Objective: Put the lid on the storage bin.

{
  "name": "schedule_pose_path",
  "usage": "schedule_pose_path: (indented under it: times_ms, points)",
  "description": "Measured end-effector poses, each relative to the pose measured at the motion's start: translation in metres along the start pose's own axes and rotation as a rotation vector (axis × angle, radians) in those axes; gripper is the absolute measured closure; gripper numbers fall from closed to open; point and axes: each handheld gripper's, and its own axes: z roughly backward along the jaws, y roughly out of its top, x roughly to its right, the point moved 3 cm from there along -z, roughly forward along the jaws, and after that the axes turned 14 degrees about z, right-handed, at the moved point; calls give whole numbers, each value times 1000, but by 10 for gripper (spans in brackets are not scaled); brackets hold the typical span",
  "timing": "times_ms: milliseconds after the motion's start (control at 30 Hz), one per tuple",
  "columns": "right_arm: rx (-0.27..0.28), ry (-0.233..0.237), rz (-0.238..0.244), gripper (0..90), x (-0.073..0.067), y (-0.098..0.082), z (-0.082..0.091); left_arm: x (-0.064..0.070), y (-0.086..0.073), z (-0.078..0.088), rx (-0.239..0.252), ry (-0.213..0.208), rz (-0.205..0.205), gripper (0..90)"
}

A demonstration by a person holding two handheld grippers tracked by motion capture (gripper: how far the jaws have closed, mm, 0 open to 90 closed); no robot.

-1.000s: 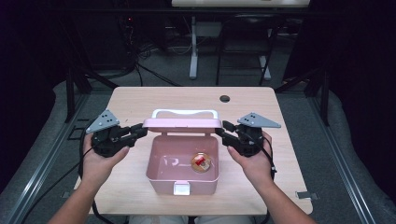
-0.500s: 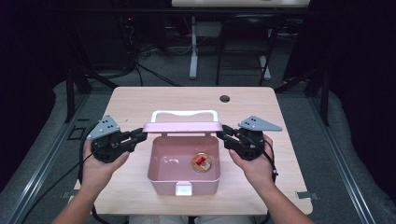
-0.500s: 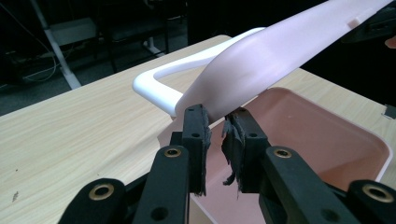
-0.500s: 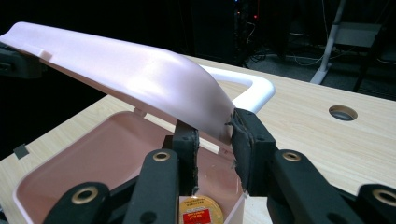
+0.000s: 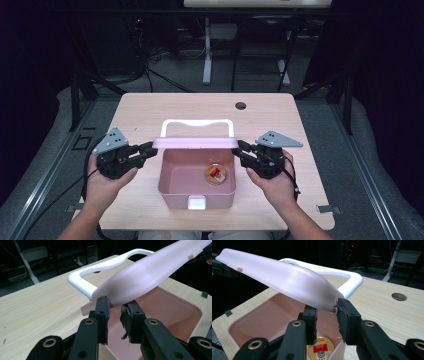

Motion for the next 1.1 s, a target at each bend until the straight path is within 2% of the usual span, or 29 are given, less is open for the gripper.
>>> schedule_pose_path:
  times_ms: [333, 1100]
  points:
    - [-11, 15, 12, 693, -5, -5, 7, 2, -8, 5, -14, -14, 4, 746]
    - [-47, 52, -25, 688, -11, -34, 11, 5, -33, 6, -43, -20, 12, 749]
